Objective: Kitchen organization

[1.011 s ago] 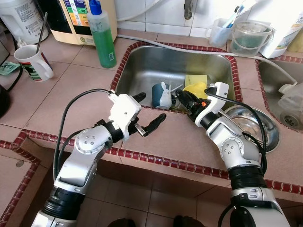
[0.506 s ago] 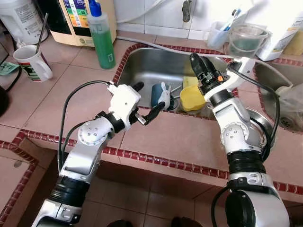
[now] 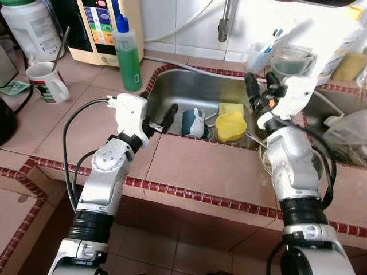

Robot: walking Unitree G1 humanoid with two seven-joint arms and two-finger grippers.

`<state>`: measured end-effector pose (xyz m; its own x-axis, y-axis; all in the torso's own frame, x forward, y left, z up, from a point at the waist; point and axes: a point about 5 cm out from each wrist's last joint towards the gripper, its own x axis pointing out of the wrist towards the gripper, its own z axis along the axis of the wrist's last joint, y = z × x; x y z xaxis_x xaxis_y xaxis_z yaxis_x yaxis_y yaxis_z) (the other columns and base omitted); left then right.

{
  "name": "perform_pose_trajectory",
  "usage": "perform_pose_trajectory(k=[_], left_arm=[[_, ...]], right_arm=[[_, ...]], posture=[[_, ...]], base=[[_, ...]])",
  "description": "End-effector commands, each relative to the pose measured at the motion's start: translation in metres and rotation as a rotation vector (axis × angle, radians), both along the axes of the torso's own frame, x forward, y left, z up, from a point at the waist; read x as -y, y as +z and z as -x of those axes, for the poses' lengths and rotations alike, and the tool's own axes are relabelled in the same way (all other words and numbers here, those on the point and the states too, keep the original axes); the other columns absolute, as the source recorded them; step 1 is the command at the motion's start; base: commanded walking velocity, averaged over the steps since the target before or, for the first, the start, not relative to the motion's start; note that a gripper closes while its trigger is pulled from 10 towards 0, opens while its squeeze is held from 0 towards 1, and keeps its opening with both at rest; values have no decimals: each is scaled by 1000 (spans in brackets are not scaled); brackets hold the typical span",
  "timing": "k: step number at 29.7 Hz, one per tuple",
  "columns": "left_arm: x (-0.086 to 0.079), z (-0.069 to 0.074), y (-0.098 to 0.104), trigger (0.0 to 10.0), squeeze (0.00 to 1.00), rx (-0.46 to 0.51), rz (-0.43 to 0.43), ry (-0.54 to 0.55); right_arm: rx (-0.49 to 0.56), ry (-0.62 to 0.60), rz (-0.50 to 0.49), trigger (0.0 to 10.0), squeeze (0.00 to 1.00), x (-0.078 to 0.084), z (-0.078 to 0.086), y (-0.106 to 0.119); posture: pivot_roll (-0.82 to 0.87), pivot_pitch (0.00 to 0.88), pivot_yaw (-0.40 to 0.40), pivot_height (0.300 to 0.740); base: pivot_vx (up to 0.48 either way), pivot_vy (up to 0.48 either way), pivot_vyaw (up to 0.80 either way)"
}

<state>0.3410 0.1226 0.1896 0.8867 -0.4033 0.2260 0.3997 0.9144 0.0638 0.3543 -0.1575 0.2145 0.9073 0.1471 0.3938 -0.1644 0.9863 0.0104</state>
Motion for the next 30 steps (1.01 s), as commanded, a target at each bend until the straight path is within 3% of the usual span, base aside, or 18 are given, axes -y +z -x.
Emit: perform_pose_trajectory(k=[1,5,14,20,30], left_arm=[[-7,2,-7,10000,0,-10,1,57],[-8,8,-11,10000,0,11,-20,62],[-12,14,-16,10000,0,6,101,88],[-18,18,-24,10000,0,9,34,145],[-15,15,-24,10000,0,12,35,144]], right_arm=[[40,-33,44,10000,0,-2,8,1],[20,-58,28,10000,0,-3,15,-9],[56,-118,37,10000,0,-10,28,-16],[36,-116,55,10000,0,-12,33,-26],[13,-140,68,10000,0,-10,33,-31]], posture=[[-29,0,-7,740],[-32,0,-4,740],[-39,0,5,740],[-52,0,6,740],[-64,0,14,740]], base=[[0,0,0],[0,0,0],[0,0,0],[0,0,0],[0,0,0]])
